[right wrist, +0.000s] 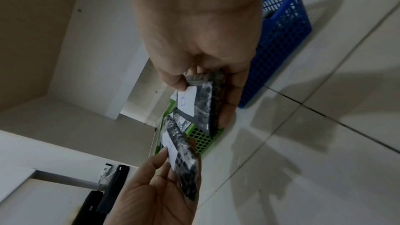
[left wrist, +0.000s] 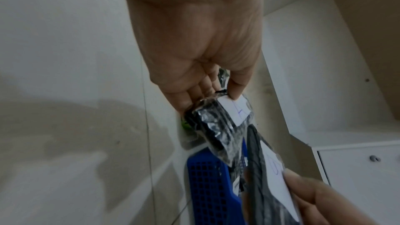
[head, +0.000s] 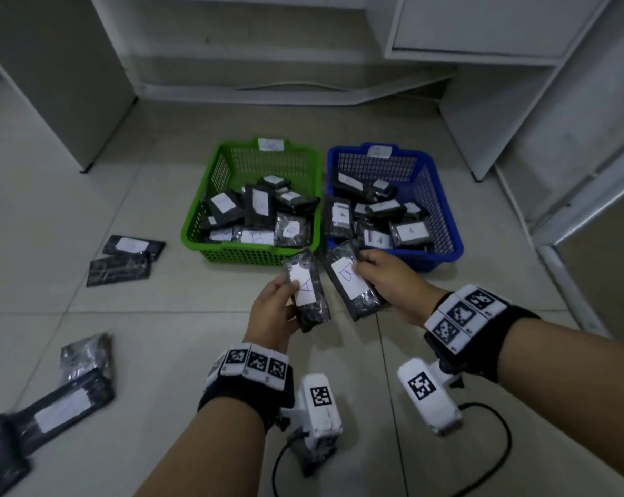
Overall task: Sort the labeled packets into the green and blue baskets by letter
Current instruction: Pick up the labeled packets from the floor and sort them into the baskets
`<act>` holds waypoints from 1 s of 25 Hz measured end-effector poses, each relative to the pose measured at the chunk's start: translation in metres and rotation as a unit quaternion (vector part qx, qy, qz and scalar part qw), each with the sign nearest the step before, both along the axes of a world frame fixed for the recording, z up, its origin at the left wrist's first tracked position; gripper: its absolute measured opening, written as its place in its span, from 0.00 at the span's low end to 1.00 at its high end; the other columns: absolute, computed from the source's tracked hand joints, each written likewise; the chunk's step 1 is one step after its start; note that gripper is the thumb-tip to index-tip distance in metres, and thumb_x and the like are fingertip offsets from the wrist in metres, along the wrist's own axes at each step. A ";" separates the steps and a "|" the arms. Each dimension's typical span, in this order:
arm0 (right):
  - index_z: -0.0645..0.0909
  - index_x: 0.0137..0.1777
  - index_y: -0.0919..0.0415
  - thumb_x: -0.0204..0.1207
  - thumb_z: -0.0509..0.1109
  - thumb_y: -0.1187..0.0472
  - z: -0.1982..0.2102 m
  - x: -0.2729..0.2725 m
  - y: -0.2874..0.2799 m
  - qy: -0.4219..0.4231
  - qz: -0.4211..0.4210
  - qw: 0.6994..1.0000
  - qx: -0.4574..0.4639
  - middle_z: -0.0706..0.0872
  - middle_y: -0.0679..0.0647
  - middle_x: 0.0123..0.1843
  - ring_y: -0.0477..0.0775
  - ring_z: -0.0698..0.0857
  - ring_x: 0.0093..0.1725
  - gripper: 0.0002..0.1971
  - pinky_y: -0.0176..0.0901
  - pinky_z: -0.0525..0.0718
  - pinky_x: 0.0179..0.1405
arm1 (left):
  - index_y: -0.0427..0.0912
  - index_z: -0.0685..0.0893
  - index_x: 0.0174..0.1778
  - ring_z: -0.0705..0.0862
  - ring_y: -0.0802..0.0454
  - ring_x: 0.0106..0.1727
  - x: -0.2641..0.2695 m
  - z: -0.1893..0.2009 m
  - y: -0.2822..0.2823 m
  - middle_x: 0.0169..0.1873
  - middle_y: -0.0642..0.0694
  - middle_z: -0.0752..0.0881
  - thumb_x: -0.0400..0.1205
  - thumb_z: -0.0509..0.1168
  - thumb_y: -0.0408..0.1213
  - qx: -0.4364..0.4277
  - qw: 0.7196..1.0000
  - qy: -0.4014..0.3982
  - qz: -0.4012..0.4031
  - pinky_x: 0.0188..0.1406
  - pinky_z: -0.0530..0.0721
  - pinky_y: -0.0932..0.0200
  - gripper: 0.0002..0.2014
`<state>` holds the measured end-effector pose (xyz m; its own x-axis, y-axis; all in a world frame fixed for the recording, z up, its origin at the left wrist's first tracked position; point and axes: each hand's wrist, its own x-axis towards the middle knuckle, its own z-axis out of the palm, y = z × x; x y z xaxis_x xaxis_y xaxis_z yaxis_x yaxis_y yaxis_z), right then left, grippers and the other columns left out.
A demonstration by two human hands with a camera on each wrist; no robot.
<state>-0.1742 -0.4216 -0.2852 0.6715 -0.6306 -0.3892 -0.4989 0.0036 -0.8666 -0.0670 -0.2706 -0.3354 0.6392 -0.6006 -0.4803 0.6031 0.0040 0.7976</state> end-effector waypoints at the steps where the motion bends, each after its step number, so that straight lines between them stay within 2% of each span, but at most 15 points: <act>1: 0.79 0.59 0.62 0.82 0.63 0.60 0.011 0.009 0.002 0.009 0.002 1.000 0.000 0.86 0.60 0.50 0.59 0.83 0.46 0.10 0.60 0.85 0.47 | 0.41 0.82 0.55 0.83 0.43 0.39 0.009 0.004 -0.001 0.41 0.41 0.85 0.81 0.63 0.33 -0.005 1.000 0.005 0.007 0.40 0.85 0.47 0.08; 3: 0.76 0.61 0.60 0.83 0.60 0.58 0.039 0.031 0.009 0.025 0.003 0.999 0.045 0.85 0.60 0.50 0.62 0.86 0.42 0.11 0.57 0.89 0.30 | 0.41 0.82 0.54 0.82 0.42 0.41 0.030 0.015 -0.001 0.40 0.41 0.85 0.81 0.62 0.32 -0.007 1.000 0.005 0.005 0.48 0.85 0.41 0.08; 4: 0.75 0.61 0.59 0.84 0.60 0.57 0.048 0.038 0.009 0.034 0.008 0.997 0.068 0.83 0.60 0.49 0.61 0.86 0.40 0.10 0.52 0.87 0.23 | 0.40 0.82 0.54 0.82 0.43 0.41 0.036 0.022 -0.002 0.39 0.41 0.84 0.81 0.61 0.31 -0.005 1.000 0.002 0.002 0.48 0.85 0.41 0.08; 5: 0.75 0.61 0.58 0.84 0.59 0.57 0.058 0.044 0.009 0.043 0.015 0.996 0.074 0.81 0.60 0.48 0.61 0.85 0.38 0.10 0.48 0.85 0.20 | 0.40 0.82 0.53 0.81 0.44 0.39 0.042 0.030 -0.003 0.37 0.42 0.83 0.81 0.60 0.29 -0.005 1.000 -0.004 -0.007 0.45 0.85 0.44 0.08; 7: 0.74 0.62 0.60 0.84 0.59 0.59 0.063 0.056 0.006 0.040 0.014 0.996 0.077 0.80 0.62 0.49 0.60 0.85 0.37 0.10 0.47 0.85 0.19 | 0.38 0.80 0.57 0.80 0.47 0.36 0.053 0.040 -0.005 0.38 0.41 0.81 0.79 0.60 0.25 -0.005 1.000 -0.015 -0.014 0.36 0.85 0.52 0.12; 8: 0.74 0.63 0.60 0.83 0.59 0.61 0.058 0.060 0.005 0.031 0.004 0.997 0.076 0.80 0.62 0.50 0.59 0.84 0.36 0.11 0.46 0.84 0.18 | 0.39 0.79 0.61 0.81 0.47 0.36 0.058 0.039 -0.008 0.41 0.39 0.81 0.78 0.61 0.24 -0.006 1.000 -0.016 -0.007 0.36 0.85 0.51 0.16; 11: 0.75 0.62 0.61 0.80 0.60 0.67 0.036 0.072 0.000 -0.018 -0.031 0.997 0.075 0.80 0.64 0.51 0.58 0.83 0.34 0.13 0.43 0.82 0.17 | 0.41 0.76 0.69 0.83 0.40 0.45 0.068 0.028 -0.019 0.48 0.32 0.82 0.72 0.68 0.28 -0.022 0.999 -0.012 0.033 0.50 0.84 0.39 0.27; 12: 0.76 0.62 0.62 0.78 0.60 0.69 0.025 0.078 -0.004 -0.026 -0.034 0.997 0.072 0.79 0.63 0.51 0.58 0.82 0.35 0.13 0.42 0.82 0.17 | 0.41 0.77 0.69 0.82 0.38 0.47 0.068 0.021 -0.023 0.49 0.31 0.83 0.71 0.68 0.28 -0.032 0.998 -0.010 0.048 0.52 0.82 0.37 0.28; 15: 0.77 0.63 0.63 0.76 0.61 0.70 0.007 0.106 -0.023 -0.024 -0.017 0.998 0.048 0.80 0.63 0.51 0.58 0.81 0.39 0.16 0.42 0.82 0.22 | 0.39 0.78 0.67 0.84 0.39 0.44 0.075 0.012 -0.033 0.48 0.31 0.86 0.76 0.65 0.24 -0.036 0.995 -0.028 0.093 0.49 0.82 0.40 0.23; 17: 0.75 0.63 0.63 0.77 0.62 0.72 0.003 0.134 -0.035 -0.048 -0.013 0.998 0.043 0.81 0.64 0.56 0.60 0.84 0.40 0.15 0.48 0.86 0.27 | 0.41 0.76 0.68 0.85 0.40 0.45 0.088 0.016 -0.032 0.50 0.34 0.87 0.78 0.64 0.24 -0.024 0.992 -0.040 0.120 0.50 0.84 0.39 0.22; 19: 0.70 0.57 0.60 0.76 0.64 0.75 -0.002 0.159 -0.047 -0.075 -0.052 0.995 0.050 0.80 0.63 0.54 0.64 0.86 0.43 0.14 0.56 0.90 0.39 | 0.43 0.73 0.69 0.86 0.41 0.49 0.099 0.023 -0.031 0.51 0.38 0.86 0.79 0.65 0.26 -0.013 0.989 -0.047 0.143 0.51 0.84 0.38 0.22; 21: 0.72 0.46 0.60 0.76 0.67 0.76 -0.014 0.177 -0.059 -0.081 -0.073 0.993 0.041 0.80 0.58 0.46 0.63 0.86 0.47 0.11 0.60 0.88 0.53 | 0.42 0.72 0.69 0.85 0.42 0.52 0.103 0.025 -0.031 0.52 0.40 0.85 0.79 0.66 0.28 -0.010 0.986 -0.051 0.159 0.48 0.85 0.41 0.22; 22: 0.74 0.45 0.60 0.76 0.68 0.75 -0.022 0.184 -0.064 -0.084 -0.065 0.993 0.043 0.81 0.57 0.45 0.61 0.86 0.47 0.09 0.60 0.86 0.58 | 0.41 0.73 0.69 0.85 0.41 0.55 0.103 0.027 -0.033 0.53 0.39 0.85 0.79 0.66 0.28 -0.012 0.985 -0.052 0.162 0.48 0.85 0.41 0.22; 23: 0.77 0.47 0.61 0.76 0.68 0.74 -0.027 0.187 -0.068 -0.086 -0.050 0.994 0.048 0.84 0.59 0.48 0.59 0.86 0.49 0.08 0.59 0.84 0.61 | 0.40 0.73 0.69 0.84 0.40 0.57 0.103 0.026 -0.037 0.53 0.39 0.85 0.79 0.65 0.26 -0.014 0.985 -0.053 0.161 0.49 0.85 0.41 0.22; 25: 0.81 0.58 0.60 0.75 0.69 0.73 -0.034 0.187 -0.077 -0.084 -0.018 0.995 0.042 0.86 0.64 0.57 0.60 0.86 0.54 0.14 0.58 0.84 0.63 | 0.39 0.72 0.70 0.84 0.40 0.58 0.101 0.025 -0.050 0.56 0.40 0.86 0.79 0.63 0.24 -0.028 0.988 -0.051 0.139 0.51 0.84 0.41 0.23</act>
<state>0.0123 -0.4986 -0.3188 0.7098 -0.6251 -0.3248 -0.3448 0.0937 -0.9340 0.0336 -0.3205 -0.3107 0.8273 -0.4185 -0.3747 0.4880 0.2052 0.8484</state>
